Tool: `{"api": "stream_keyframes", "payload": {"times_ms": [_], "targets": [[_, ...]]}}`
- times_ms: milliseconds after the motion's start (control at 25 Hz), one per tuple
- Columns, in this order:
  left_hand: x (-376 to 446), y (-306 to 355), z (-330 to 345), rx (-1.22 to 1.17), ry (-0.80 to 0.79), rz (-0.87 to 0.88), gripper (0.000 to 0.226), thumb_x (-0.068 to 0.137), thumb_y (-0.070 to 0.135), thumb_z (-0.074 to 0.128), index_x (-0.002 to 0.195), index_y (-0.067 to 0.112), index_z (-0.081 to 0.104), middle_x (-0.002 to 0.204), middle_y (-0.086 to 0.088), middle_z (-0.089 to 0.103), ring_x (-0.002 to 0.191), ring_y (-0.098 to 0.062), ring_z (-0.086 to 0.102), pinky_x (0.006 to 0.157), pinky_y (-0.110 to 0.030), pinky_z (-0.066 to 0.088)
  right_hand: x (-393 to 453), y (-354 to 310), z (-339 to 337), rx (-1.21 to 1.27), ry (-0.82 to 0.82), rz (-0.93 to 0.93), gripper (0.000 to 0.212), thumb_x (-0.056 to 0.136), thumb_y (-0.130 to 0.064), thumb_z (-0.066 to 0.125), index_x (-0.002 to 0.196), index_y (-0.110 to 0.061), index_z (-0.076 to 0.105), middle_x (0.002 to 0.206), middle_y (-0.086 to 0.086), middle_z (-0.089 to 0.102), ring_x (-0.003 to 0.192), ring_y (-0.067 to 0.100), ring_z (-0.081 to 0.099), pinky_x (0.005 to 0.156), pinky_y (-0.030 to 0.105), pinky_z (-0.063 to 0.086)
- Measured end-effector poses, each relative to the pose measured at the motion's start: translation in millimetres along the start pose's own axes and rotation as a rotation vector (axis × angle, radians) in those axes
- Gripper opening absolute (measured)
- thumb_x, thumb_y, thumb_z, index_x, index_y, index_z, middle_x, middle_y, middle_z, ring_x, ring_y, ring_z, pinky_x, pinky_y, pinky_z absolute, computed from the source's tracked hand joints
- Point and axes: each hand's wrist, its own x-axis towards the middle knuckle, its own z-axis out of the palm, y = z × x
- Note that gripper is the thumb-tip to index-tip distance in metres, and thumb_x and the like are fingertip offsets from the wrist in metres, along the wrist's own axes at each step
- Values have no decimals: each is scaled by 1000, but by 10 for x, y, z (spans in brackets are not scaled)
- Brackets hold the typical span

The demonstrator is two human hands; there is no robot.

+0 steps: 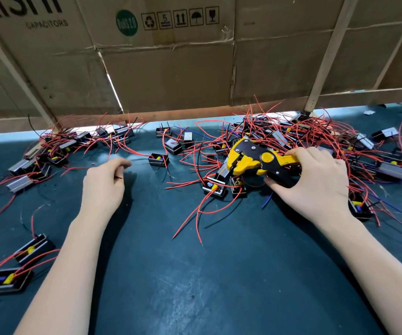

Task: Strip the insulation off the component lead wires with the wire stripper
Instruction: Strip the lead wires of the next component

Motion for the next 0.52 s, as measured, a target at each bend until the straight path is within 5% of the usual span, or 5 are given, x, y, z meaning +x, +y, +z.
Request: {"api": "stream_keyframes", "payload": {"times_ms": [120, 200, 320, 520], "targets": [[-74, 246, -60, -369, -145, 15, 26, 101, 2, 45, 109, 12, 67, 100, -5, 73, 83, -6, 73, 79, -5, 44, 7, -1, -3, -1, -4, -3, 53, 65, -54, 78, 98, -15, 64, 92, 7, 64, 98, 34, 57, 81, 41, 35], [-130, 373, -83, -436, -397, 67, 26, 95, 9, 60, 119, 19, 64, 111, 0, 71, 100, -3, 69, 89, -6, 43, 7, 4, -3, -6, -7, -8, 53, 65, -54, 78, 98, -15, 64, 93, 6, 64, 96, 33, 57, 80, 41, 35], [-162, 386, -97, -221, -625, 226, 64, 80, -7, 67, 133, 25, 54, 132, 13, 56, 125, 0, 50, 105, -15, 33, 10, 17, -1, -12, -12, -7, 53, 66, -54, 78, 98, -15, 64, 93, 6, 63, 95, 33, 57, 80, 41, 35], [-94, 330, -182, -273, -252, 178, 77, 65, -28, 37, 123, 17, 58, 119, 2, 65, 118, -10, 57, 102, -6, 31, 15, 9, 1, -15, -12, -9, 52, 65, -54, 77, 97, -16, 63, 93, 6, 63, 96, 33, 57, 80, 41, 34]]}}
